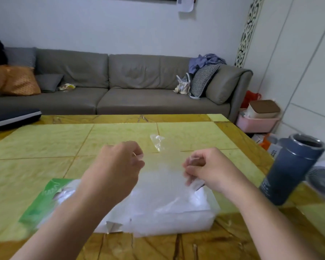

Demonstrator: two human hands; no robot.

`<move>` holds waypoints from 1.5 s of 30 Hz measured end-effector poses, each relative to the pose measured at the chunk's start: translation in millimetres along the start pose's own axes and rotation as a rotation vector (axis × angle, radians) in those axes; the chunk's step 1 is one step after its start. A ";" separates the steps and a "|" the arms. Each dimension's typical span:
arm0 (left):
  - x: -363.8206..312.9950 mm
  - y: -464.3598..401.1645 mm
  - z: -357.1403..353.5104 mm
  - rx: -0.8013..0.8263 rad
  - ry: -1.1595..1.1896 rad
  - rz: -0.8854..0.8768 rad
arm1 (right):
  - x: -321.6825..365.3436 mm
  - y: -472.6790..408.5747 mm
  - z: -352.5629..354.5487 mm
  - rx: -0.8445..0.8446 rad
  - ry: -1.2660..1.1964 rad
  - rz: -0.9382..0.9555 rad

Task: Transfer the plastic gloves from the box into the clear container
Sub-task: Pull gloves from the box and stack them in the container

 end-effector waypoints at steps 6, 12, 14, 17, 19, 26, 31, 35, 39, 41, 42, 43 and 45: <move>-40.4 17.5 -53.6 0.049 -0.151 -0.250 | -17.5 -3.9 -3.8 -0.002 0.229 0.006; -4.5 17.5 -112.3 0.593 -0.123 0.059 | -29.5 -5.1 0.7 -0.051 0.443 0.007; -1.7 16.0 -120.9 0.689 -0.119 0.082 | -28.1 -3.1 2.0 -0.060 0.506 -0.013; -3.8 12.3 -128.2 0.782 -0.124 0.101 | -21.3 -0.5 5.4 -0.088 0.601 0.002; -5.6 9.2 -133.9 0.814 -0.158 0.080 | -14.4 4.1 6.6 -0.093 0.678 0.023; -10.7 7.1 -138.2 0.823 -0.234 0.042 | 38.1 33.1 -9.6 -0.082 0.709 0.182; -17.2 11.2 -136.5 0.820 -0.249 -0.049 | 6.8 32.3 -44.7 0.212 0.852 0.042; -13.1 11.8 -125.5 0.802 -0.225 -0.020 | -11.8 20.1 -50.3 0.309 0.926 -0.047; -19.5 15.3 -111.7 0.545 -0.356 -0.107 | -25.9 1.2 -67.1 0.465 1.004 -0.205; -25.6 16.0 -113.3 0.520 -0.393 -0.121 | -27.4 -4.2 -71.3 0.513 1.042 -0.203; -26.3 15.8 -114.1 0.541 -0.370 -0.085 | -27.1 -5.4 -72.5 0.526 1.061 -0.206; -29.2 16.9 -111.0 0.577 -0.357 -0.044 | -27.9 -4.8 -72.5 0.539 1.077 -0.209; -27.7 17.5 -114.7 0.651 -0.343 -0.001 | -30.8 -4.9 -72.4 0.540 1.078 -0.206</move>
Point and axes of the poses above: each hand's wrist, its own y-axis away from the middle knuckle, its own z-axis out of the back of the hand, x = y × z, the point moved 5 cm from there along -y, towards the middle knuckle, and after that the axes turned 2 degrees about -x, right-handed, at the moved point
